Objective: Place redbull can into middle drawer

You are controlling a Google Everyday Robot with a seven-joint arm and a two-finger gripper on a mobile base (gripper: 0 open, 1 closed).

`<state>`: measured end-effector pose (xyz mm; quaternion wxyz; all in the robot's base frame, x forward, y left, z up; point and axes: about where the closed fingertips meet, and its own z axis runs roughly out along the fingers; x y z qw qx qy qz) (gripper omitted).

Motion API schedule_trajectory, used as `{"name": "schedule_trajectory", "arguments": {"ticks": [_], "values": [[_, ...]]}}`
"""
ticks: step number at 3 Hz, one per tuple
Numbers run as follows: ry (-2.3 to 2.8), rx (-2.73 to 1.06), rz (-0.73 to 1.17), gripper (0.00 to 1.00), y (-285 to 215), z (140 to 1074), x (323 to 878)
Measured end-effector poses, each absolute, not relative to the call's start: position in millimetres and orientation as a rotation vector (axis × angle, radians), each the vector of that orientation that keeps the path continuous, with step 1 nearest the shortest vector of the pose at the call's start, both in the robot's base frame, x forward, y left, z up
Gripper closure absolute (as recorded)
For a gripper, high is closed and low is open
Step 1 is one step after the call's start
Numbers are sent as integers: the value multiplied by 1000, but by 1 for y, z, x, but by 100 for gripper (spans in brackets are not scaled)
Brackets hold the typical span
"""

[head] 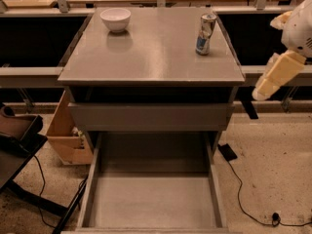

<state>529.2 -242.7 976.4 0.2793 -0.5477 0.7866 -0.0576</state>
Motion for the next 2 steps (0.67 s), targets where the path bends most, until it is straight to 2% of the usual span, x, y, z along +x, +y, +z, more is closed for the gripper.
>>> {"name": "schedule_trajectory", "arguments": {"ticks": [1, 2], "values": [[2012, -1408, -125, 0, -240, 982, 568], [1947, -1256, -16, 0, -242, 965, 608]]}}
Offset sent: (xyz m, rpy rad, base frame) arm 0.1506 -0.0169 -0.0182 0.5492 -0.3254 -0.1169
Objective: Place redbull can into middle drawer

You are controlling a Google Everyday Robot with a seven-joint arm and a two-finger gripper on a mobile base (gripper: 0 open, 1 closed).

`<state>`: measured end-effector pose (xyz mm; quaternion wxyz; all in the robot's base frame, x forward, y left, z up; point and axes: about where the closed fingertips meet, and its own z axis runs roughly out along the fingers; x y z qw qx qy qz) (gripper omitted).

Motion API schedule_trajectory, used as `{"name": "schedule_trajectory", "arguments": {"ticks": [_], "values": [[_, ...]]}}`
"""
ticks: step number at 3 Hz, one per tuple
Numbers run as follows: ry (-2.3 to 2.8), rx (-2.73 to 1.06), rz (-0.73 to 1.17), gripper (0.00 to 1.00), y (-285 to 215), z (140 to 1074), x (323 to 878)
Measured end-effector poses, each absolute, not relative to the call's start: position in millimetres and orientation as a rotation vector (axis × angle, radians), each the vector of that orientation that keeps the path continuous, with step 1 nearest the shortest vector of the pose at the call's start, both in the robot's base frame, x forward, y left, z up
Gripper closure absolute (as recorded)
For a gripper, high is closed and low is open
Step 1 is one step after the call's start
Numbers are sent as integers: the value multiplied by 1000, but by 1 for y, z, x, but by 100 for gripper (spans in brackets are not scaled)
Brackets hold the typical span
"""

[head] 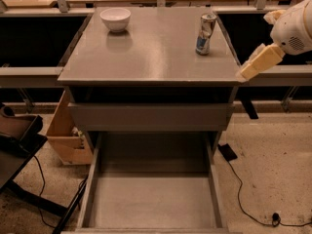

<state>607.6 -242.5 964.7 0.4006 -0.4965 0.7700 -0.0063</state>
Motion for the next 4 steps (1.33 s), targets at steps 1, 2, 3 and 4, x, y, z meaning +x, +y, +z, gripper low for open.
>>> {"name": "schedule_trajectory", "arguments": {"ticks": [1, 2, 3, 4], "values": [[1841, -1050, 109, 0, -245, 954, 658], [1735, -922, 197, 0, -244, 947, 706], [1726, -914, 210, 0, -240, 945, 711], [1677, -864, 278, 0, -219, 937, 738]]}}
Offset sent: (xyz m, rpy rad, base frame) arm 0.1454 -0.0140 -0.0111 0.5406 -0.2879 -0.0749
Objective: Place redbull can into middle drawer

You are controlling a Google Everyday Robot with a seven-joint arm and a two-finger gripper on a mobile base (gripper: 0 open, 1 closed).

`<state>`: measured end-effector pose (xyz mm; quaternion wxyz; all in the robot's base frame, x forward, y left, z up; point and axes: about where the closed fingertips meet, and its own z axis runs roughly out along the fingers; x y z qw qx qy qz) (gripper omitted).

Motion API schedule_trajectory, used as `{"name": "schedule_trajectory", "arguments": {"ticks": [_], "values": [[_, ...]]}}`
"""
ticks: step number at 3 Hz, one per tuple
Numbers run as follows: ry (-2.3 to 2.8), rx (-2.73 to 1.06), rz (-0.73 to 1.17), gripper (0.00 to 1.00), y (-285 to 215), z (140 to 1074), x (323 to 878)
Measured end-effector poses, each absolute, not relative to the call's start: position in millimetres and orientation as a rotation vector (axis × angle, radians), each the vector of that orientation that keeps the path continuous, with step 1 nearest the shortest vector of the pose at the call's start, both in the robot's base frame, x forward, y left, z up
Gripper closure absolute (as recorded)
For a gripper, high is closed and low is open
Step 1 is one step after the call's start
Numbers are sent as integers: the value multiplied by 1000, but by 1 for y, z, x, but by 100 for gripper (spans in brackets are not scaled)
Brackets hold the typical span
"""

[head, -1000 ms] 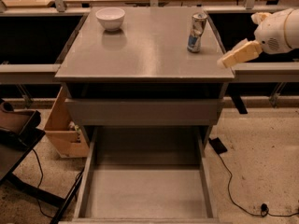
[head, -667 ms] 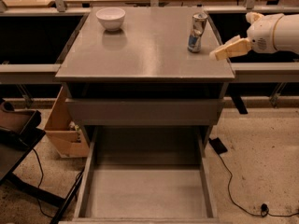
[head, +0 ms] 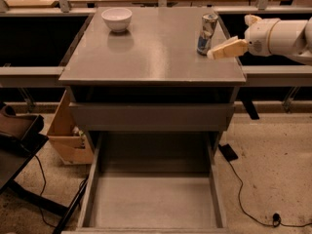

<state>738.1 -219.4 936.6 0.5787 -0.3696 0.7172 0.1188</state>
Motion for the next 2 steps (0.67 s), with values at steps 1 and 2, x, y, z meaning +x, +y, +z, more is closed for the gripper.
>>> {"name": "schedule_trajectory", "arguments": {"ticks": [1, 2], "values": [[1626, -820, 356, 0, -192, 927, 773], [1569, -762, 428, 0, -176, 920, 808]]}}
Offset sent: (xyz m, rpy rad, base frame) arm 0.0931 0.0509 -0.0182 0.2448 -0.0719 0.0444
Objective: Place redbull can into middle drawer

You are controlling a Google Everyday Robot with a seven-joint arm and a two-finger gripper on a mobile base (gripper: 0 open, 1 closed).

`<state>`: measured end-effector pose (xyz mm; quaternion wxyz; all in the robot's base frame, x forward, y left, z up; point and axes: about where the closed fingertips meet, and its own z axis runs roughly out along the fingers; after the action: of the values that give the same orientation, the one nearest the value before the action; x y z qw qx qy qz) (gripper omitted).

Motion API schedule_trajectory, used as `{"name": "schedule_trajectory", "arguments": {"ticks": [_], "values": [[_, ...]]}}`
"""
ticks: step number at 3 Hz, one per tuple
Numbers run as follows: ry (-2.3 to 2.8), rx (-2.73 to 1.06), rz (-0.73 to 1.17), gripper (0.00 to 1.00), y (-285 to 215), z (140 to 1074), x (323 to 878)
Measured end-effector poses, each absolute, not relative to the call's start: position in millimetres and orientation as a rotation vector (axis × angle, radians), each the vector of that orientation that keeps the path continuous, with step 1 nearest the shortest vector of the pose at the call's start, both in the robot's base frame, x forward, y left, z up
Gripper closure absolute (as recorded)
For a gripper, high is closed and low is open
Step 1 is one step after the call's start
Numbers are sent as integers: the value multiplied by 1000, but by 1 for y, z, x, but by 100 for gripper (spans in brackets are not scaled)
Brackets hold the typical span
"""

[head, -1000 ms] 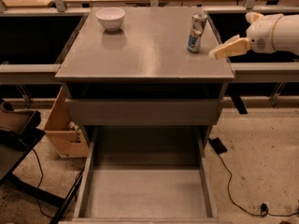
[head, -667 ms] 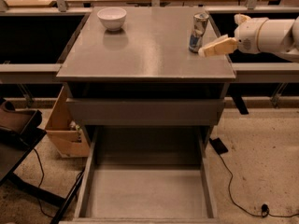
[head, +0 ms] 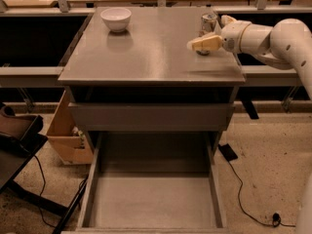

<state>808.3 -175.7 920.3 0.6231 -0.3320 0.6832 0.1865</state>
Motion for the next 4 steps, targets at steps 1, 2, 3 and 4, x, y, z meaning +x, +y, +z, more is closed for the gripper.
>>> {"name": "schedule_trajectory", "arguments": {"ticks": [1, 2, 3, 4], "values": [[1539, -722, 458, 0, -176, 920, 827], [1516, -685, 493, 4, -174, 922, 847], [1507, -669, 514, 27, -171, 922, 857], [1506, -668, 515, 50, -171, 922, 858]]}}
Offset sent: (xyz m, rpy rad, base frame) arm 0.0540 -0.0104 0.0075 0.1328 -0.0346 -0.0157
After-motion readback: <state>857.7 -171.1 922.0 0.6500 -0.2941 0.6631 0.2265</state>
